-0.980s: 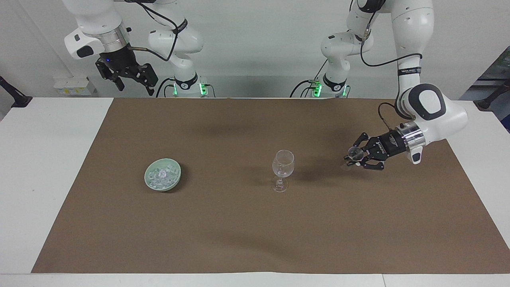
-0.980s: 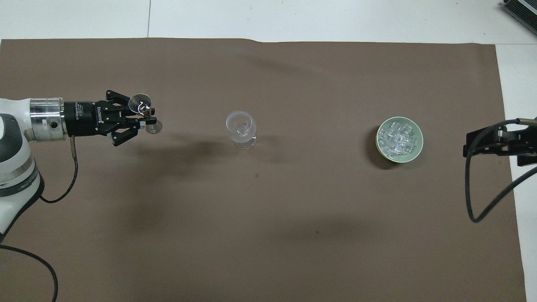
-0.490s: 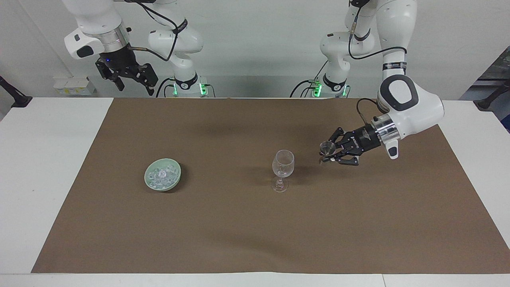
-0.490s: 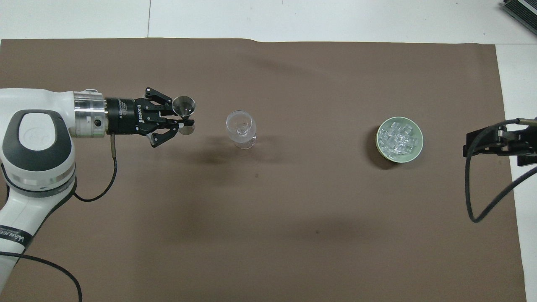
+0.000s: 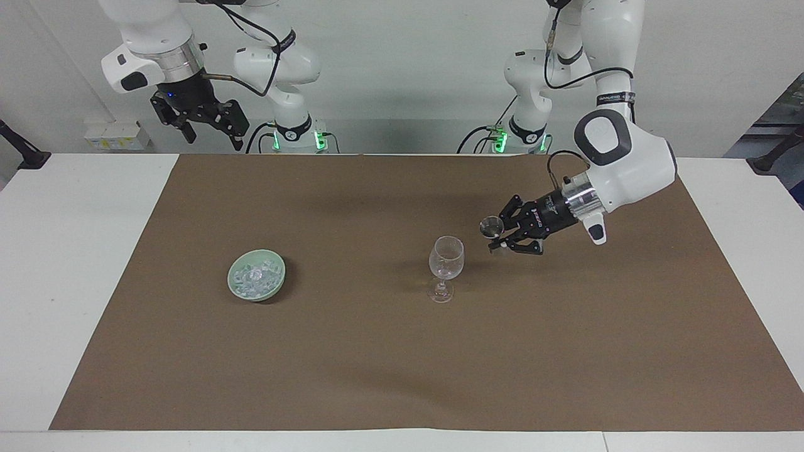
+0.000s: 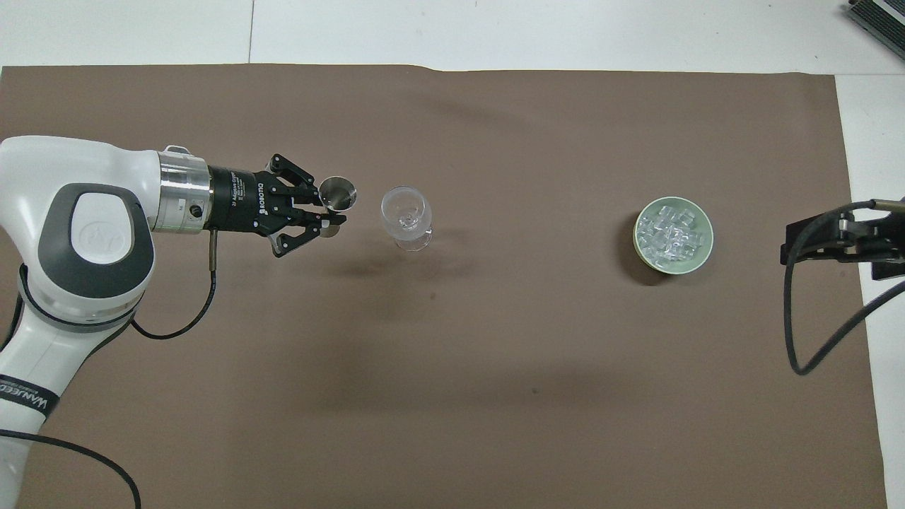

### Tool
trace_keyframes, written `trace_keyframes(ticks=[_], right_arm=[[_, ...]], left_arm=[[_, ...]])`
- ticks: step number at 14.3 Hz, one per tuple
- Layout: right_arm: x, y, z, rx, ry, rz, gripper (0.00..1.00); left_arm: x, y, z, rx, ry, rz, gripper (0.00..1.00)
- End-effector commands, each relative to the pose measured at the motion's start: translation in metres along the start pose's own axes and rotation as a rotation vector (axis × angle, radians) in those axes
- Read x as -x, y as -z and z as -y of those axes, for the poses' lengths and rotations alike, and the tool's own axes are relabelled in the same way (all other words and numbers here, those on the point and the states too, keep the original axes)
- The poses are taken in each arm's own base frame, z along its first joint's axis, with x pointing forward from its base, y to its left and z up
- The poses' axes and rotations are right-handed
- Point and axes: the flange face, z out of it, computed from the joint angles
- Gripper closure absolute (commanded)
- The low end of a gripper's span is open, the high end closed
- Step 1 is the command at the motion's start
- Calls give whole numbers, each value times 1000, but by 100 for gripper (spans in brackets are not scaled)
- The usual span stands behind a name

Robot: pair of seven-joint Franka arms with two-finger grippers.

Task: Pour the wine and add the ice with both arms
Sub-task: 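Carry the silver cup over the clear wine glass with the left gripper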

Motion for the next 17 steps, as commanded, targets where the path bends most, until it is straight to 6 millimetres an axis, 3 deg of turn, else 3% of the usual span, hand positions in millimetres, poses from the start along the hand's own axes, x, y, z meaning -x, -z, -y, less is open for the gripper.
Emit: trace_keyframes(ticks=[1, 4, 6, 10, 17], right_arm=[[2, 2, -5, -21, 20, -1, 0], [2, 2, -5, -21, 20, -1, 0], [2, 2, -5, -21, 20, -1, 0], [2, 2, -5, -21, 20, -1, 0], [2, 2, -5, -21, 20, -1, 0]], left_arm=[[18, -1, 4, 5, -1, -47, 100], [32, 8, -6, 32, 13, -90, 100], [50, -3, -10, 31, 9, -139, 100], [66, -12, -17, 115, 42, -163, 100], [77, -29, -11, 148, 7, -277, 100]])
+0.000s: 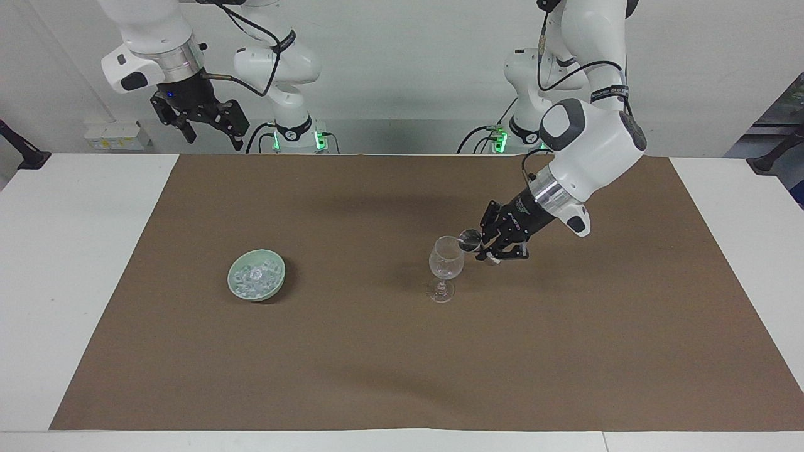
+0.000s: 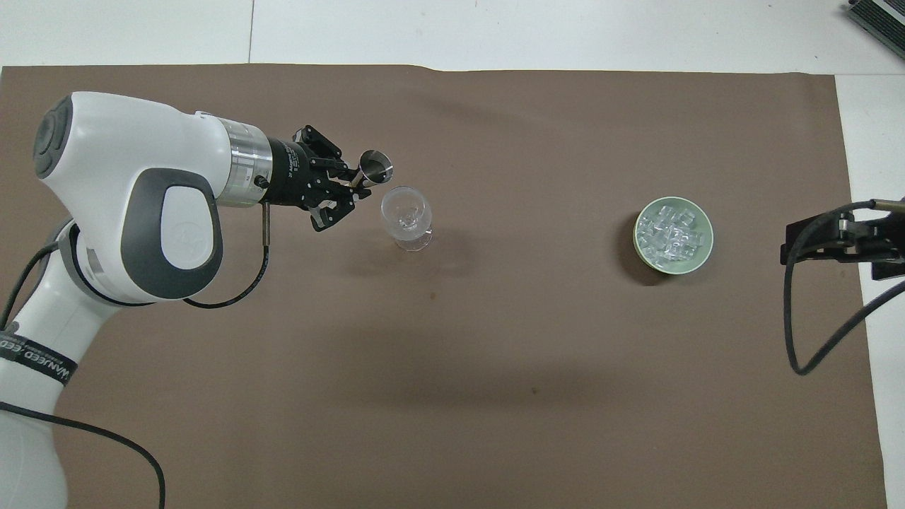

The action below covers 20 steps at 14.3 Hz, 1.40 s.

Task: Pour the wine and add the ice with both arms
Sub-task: 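Carry the silver cup over the clear wine glass with the left gripper, then tilt the silver cup over the wine glass with the left gripper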

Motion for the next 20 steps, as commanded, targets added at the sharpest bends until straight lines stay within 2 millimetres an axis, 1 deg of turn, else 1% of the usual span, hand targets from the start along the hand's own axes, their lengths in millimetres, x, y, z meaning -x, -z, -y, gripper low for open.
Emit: trace_keyframes(ticks=[1, 3, 7, 15, 17, 20], right_arm=[[2, 2, -5, -21, 20, -1, 0], [2, 2, -5, -21, 20, -1, 0], [2, 2, -5, -21, 20, -1, 0], [2, 2, -5, -21, 20, -1, 0], [2, 2, -5, -21, 20, -1, 0], [2, 2, -5, -21, 20, -1, 0]], left_arm=[[7, -2, -2, 16, -20, -48, 100], [8, -4, 1, 16, -34, -77, 100], [19, -11, 10, 30, -81, -158, 100], [25, -21, 22, 9, -164, -235, 100], [32, -25, 28, 4, -189, -248, 100], [31, -25, 30, -4, -206, -276, 100]])
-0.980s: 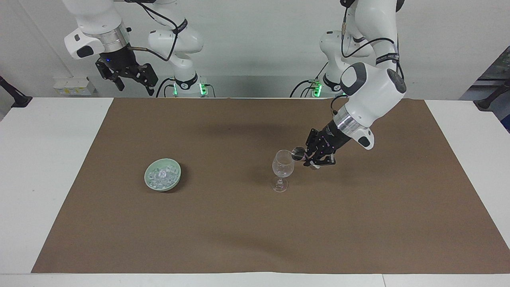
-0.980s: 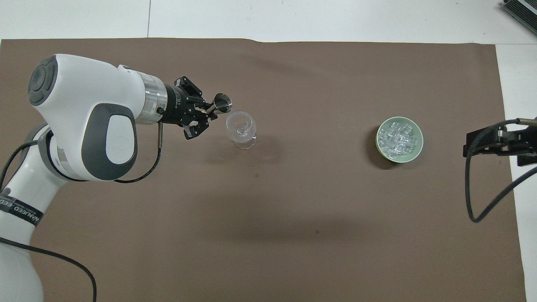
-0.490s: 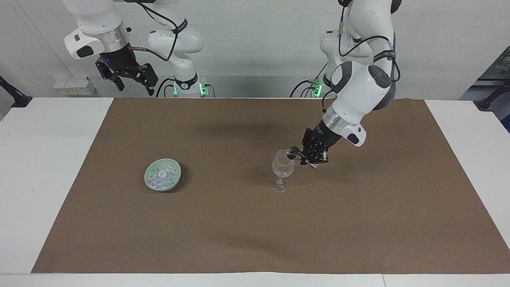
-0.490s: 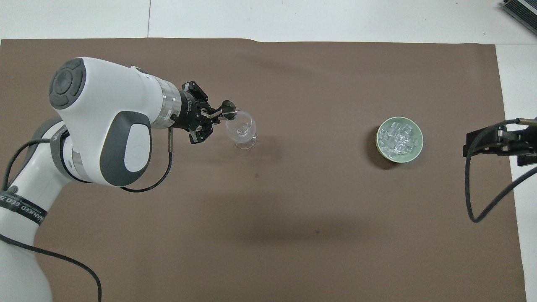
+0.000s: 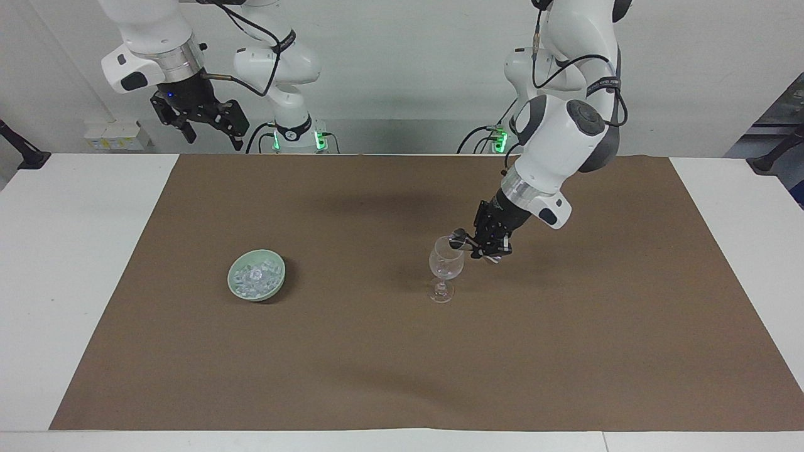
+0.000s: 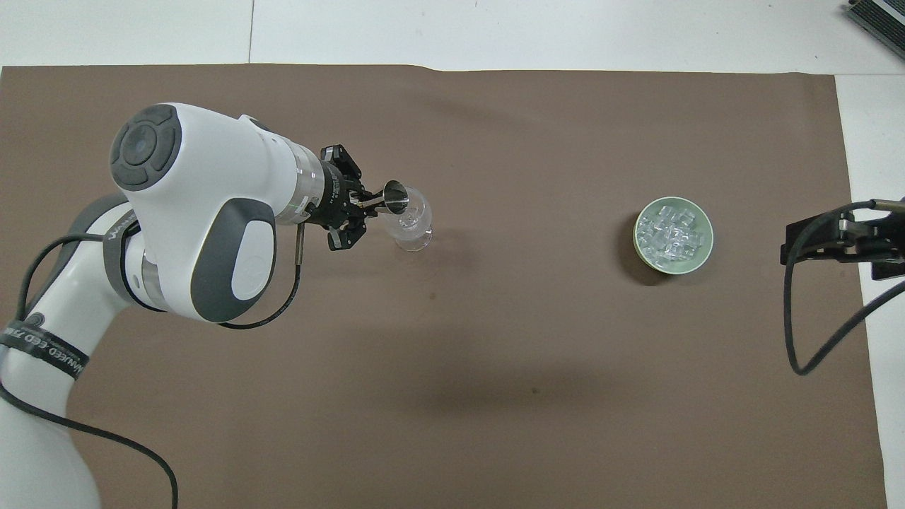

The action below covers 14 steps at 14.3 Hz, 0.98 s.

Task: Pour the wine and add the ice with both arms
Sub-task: 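Tilt the silver cup over the wine glass with the left gripper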

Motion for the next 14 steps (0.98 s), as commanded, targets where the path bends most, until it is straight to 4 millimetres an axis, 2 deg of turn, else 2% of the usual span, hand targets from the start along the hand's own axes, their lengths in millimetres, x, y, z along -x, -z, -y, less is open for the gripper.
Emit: trace_keyframes(ticks=[1, 14], right_arm=[[2, 3, -5, -21, 22, -2, 0], [2, 2, -5, -21, 20, -1, 0]], left_arm=[[7, 2, 2, -14, -29, -47, 100], [20, 10, 6, -30, -102, -128, 100]])
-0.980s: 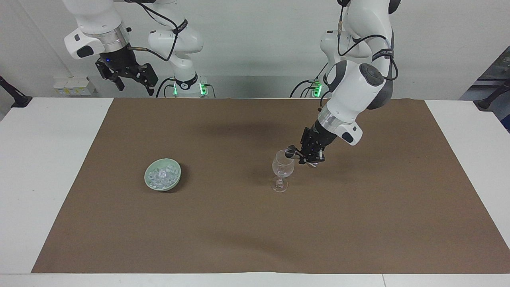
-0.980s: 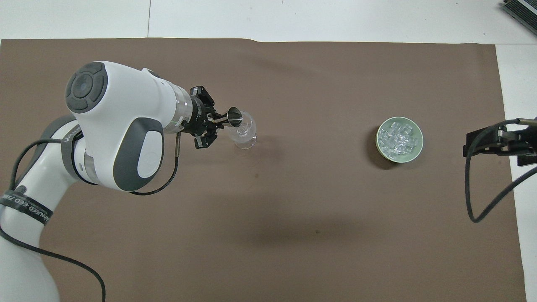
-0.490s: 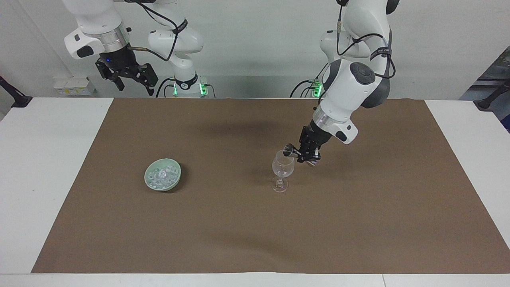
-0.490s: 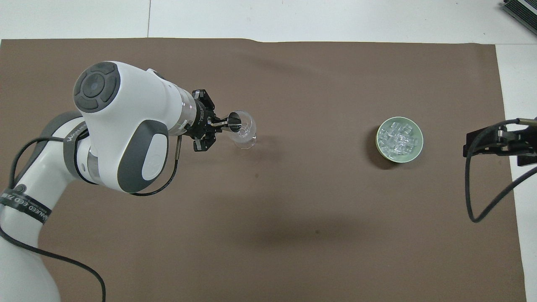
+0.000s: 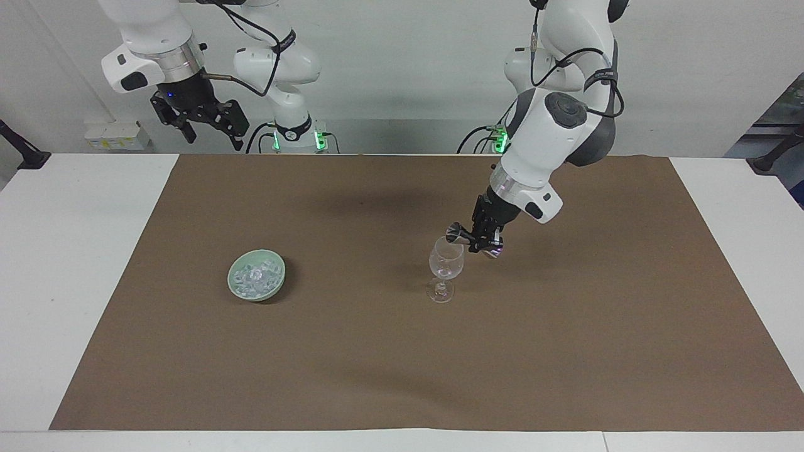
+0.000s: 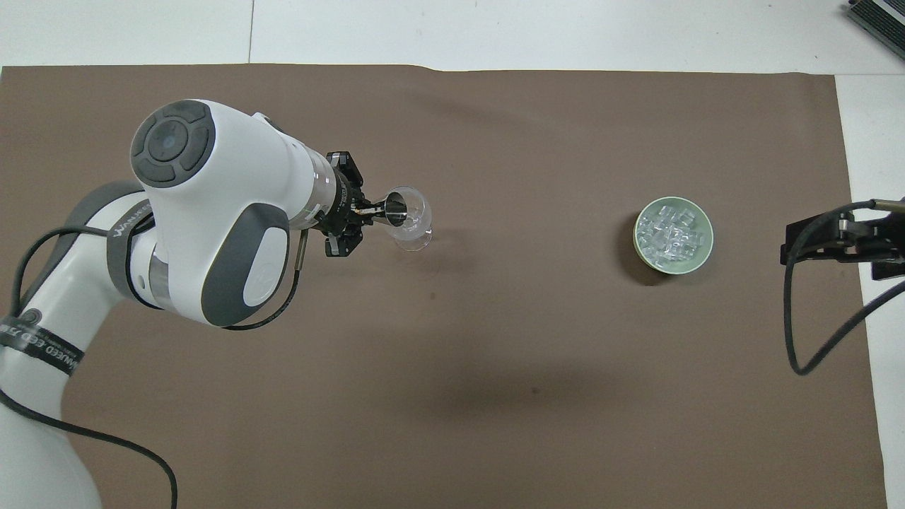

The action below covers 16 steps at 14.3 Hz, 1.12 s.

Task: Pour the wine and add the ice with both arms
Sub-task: 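Tilt the silver cup over the wine glass with the left gripper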

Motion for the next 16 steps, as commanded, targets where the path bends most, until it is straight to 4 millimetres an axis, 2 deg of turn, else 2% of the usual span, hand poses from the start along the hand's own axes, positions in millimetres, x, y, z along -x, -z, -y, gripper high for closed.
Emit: trace_keyframes(ticks=[1, 16], right_arm=[[2, 2, -5, -21, 20, -1, 0], [2, 2, -5, -21, 22, -1, 0]], left_arm=[[7, 7, -2, -6, -18, -41, 100], [22, 9, -4, 40, -41, -124, 100]])
